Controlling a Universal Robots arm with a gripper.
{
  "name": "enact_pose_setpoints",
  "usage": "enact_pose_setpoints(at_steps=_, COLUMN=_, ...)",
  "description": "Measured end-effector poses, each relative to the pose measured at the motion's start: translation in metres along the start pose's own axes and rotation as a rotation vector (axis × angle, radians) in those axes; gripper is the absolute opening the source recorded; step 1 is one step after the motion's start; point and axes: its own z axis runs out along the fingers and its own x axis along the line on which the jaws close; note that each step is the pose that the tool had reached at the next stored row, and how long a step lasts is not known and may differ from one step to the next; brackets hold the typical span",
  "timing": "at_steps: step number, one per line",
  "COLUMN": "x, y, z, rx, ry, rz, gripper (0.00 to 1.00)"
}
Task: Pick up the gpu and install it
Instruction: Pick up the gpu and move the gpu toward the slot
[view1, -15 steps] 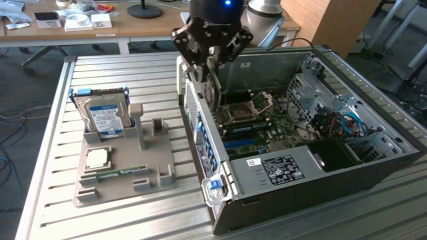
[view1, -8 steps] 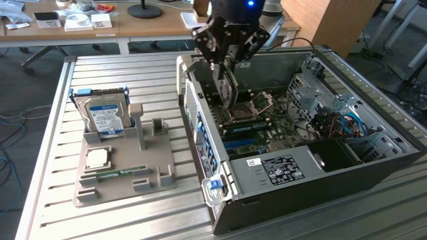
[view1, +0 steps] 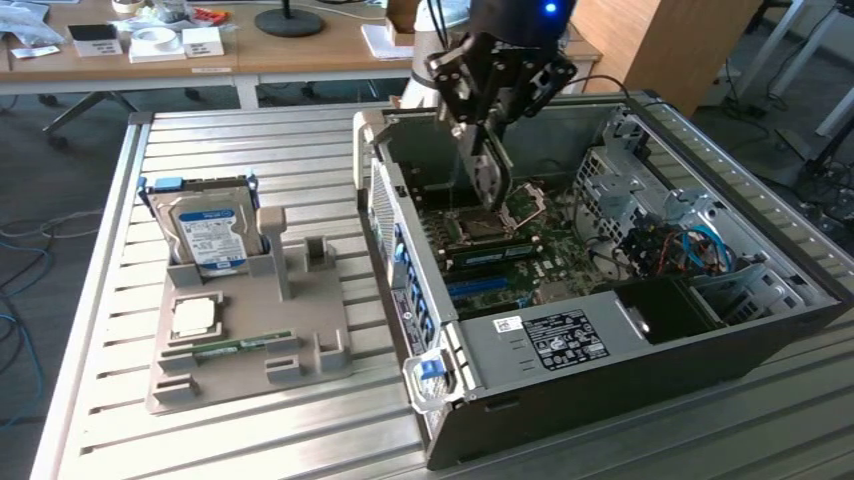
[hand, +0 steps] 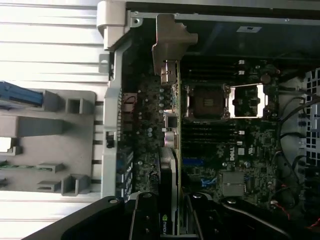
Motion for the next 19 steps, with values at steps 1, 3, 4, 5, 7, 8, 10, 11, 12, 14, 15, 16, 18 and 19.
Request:
enact_pose_setpoints(at_steps=1, x=-0.004, y=0.0, z=0.0, rx=-0.0004, ry=0.0, rz=0.0, gripper=0.27)
enact_pose_setpoints(at_steps=3, x=-0.014, y=-0.0001, z=0.0002, rx=-0.0014, ry=-0.0001, rz=0.0, gripper=0.27)
enact_pose_setpoints(at_steps=4, x=-0.018, y=-0.0001, z=0.0003, rx=-0.0017, ry=-0.0001, rz=0.0, gripper=0.27)
enact_pose_setpoints(at_steps=5, x=-0.023, y=-0.0002, z=0.0004, rx=-0.002, ry=-0.0001, rz=0.0, gripper=0.27)
enact_pose_setpoints(at_steps=7, x=-0.03, y=-0.0002, z=0.0004, rx=-0.002, ry=0.0, rz=0.0, gripper=0.27)
enact_pose_setpoints(at_steps=8, x=-0.034, y=-0.0002, z=0.0005, rx=-0.002, ry=-0.0001, rz=0.0, gripper=0.27)
enact_pose_setpoints(at_steps=10, x=-0.042, y=-0.0003, z=0.0007, rx=-0.0021, ry=0.0, rz=0.0, gripper=0.27)
enact_pose_setpoints(at_steps=11, x=-0.046, y=-0.0003, z=0.0008, rx=-0.0021, ry=-0.0001, rz=0.0, gripper=0.27)
enact_pose_setpoints(at_steps=12, x=-0.051, y=-0.0004, z=0.0009, rx=-0.0022, ry=-0.0001, rz=0.0, gripper=0.27)
enact_pose_setpoints(at_steps=14, x=-0.06, y=-0.0005, z=0.001, rx=-0.0024, ry=-0.0001, rz=0.0, gripper=0.27)
enact_pose_setpoints(at_steps=15, x=-0.064, y=-0.0005, z=0.0011, rx=-0.0025, ry=-0.0001, rz=0.0, gripper=0.27)
enact_pose_setpoints(at_steps=16, x=-0.069, y=-0.0005, z=0.0012, rx=-0.0025, ry=-0.0001, rz=0.0, gripper=0.27)
enact_pose_setpoints(at_steps=18, x=-0.076, y=-0.0006, z=0.0013, rx=-0.0025, ry=0.0, rz=0.0, gripper=0.27)
enact_pose_setpoints(at_steps=19, x=-0.079, y=-0.0006, z=0.0013, rx=-0.0026, ry=-0.0001, rz=0.0, gripper=0.27)
